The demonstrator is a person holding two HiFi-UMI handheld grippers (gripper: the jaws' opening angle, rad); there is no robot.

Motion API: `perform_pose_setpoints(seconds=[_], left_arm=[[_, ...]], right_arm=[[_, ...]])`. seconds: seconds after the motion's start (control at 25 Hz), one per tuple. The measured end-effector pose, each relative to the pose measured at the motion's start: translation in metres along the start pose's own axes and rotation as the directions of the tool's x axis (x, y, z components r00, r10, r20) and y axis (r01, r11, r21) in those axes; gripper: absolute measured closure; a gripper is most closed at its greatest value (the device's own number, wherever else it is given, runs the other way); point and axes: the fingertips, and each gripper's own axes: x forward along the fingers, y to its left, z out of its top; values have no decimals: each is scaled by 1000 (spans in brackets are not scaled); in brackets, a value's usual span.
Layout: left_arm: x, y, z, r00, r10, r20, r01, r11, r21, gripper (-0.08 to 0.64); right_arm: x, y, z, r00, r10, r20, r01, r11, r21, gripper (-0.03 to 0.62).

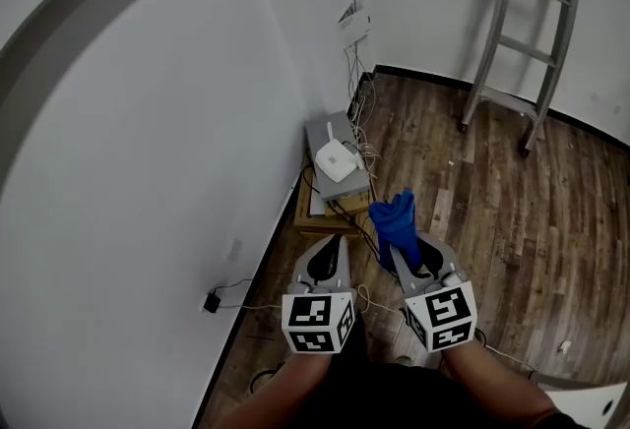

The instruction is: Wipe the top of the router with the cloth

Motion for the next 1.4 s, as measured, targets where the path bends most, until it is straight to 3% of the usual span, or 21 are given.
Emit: perform_pose_setpoints(seconds=[0.28,0.48,0.76,1.08,1.28,1.4], left_arm=[[122,114,51,991,-125,-43,125,992,6,560],[196,186,68,982,-171,-82,172,985,1,560],[250,229,62,978,-148,-144,145,989,-32,560],[304,249,55,974,-58,-219,45,997,-65,560],[368,248,26,960,21,-279,-35,998,-46,560],[418,260,-12,946,41,-322,-61,997,-52,560]], right_arm=[[163,-12,51,994,-93,-57,95,995,33,471],[257,-15,61,984,-127,-124,135,989,56,471],[311,-48,46,970,-137,-199,157,984,89,471],[378,-89,35,969,-28,-245,49,995,81,471],[434,-134,9,967,31,-252,-12,997,77,471],[485,-150,-33,959,59,-277,-44,997,62,472]])
